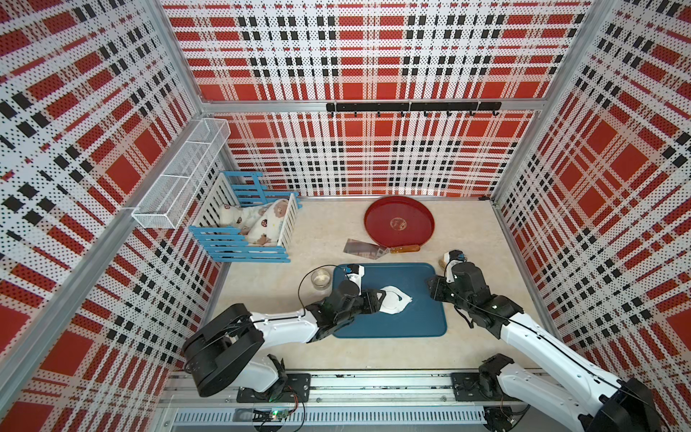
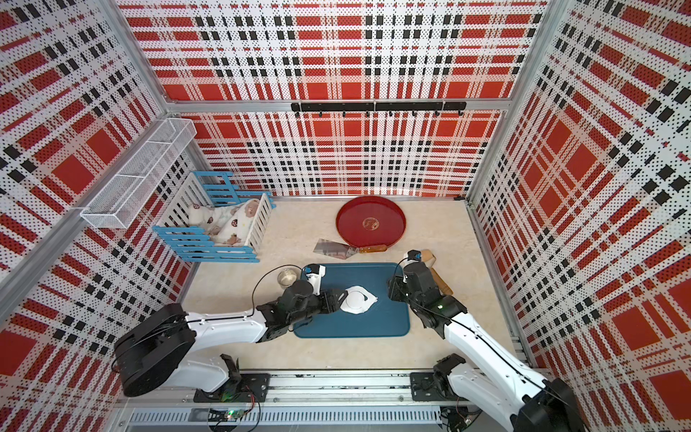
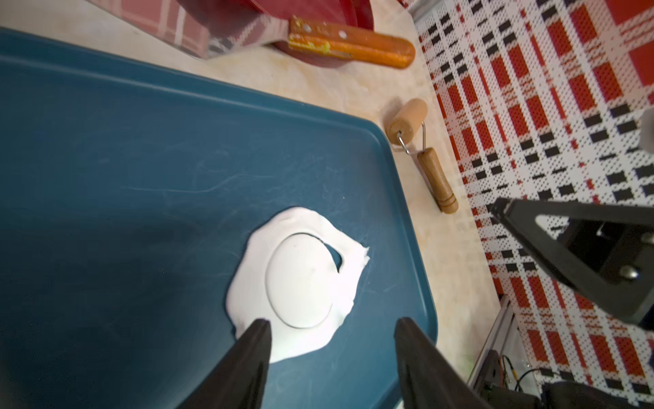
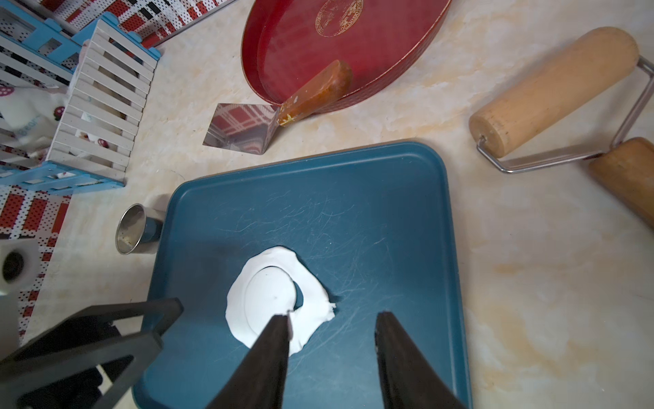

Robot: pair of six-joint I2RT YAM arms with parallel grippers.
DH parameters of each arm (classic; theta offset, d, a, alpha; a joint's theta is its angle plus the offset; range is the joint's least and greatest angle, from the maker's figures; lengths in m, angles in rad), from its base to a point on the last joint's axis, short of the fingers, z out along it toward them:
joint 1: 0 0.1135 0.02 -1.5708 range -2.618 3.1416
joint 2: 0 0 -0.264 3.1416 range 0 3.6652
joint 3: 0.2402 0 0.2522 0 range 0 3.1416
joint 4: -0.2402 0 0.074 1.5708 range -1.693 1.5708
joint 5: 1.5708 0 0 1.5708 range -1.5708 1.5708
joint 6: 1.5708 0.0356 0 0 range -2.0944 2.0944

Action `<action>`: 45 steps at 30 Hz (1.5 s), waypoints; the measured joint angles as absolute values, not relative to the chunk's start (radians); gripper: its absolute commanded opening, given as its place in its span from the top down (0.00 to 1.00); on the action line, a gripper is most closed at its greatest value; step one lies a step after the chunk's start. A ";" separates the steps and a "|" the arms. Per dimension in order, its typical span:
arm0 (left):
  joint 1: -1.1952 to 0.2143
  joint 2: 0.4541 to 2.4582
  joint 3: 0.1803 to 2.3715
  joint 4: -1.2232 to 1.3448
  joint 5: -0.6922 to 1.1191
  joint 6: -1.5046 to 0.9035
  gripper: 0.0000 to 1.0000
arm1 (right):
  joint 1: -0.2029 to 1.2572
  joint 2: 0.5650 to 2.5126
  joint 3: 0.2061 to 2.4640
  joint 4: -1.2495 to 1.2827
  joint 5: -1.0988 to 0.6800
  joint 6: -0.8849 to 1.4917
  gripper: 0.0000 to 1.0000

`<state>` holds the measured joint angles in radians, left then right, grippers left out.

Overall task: Roll out the dumpling wrappers from the dough
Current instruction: Remove the dumpling wrapper from the work surface.

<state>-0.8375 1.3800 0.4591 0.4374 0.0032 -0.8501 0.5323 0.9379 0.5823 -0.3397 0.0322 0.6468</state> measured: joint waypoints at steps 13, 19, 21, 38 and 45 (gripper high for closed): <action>-0.390 1.142 0.430 0.282 -0.028 -0.697 0.17 | 0.891 1.409 0.965 -0.434 0.139 0.628 0.66; -0.285 1.102 0.409 0.304 -0.050 -0.618 0.17 | 0.971 1.659 1.162 -0.532 0.167 0.649 0.72; -0.275 1.082 0.378 0.324 -0.059 -0.600 0.17 | 0.984 1.713 1.211 -0.563 0.172 0.654 0.75; -0.263 1.011 0.298 0.365 -0.098 -0.548 0.16 | 1.026 1.922 1.398 -0.781 0.255 0.698 0.76; -0.263 1.024 0.298 0.373 -0.098 -0.548 0.16 | 1.026 1.926 1.398 -0.796 0.255 0.701 0.75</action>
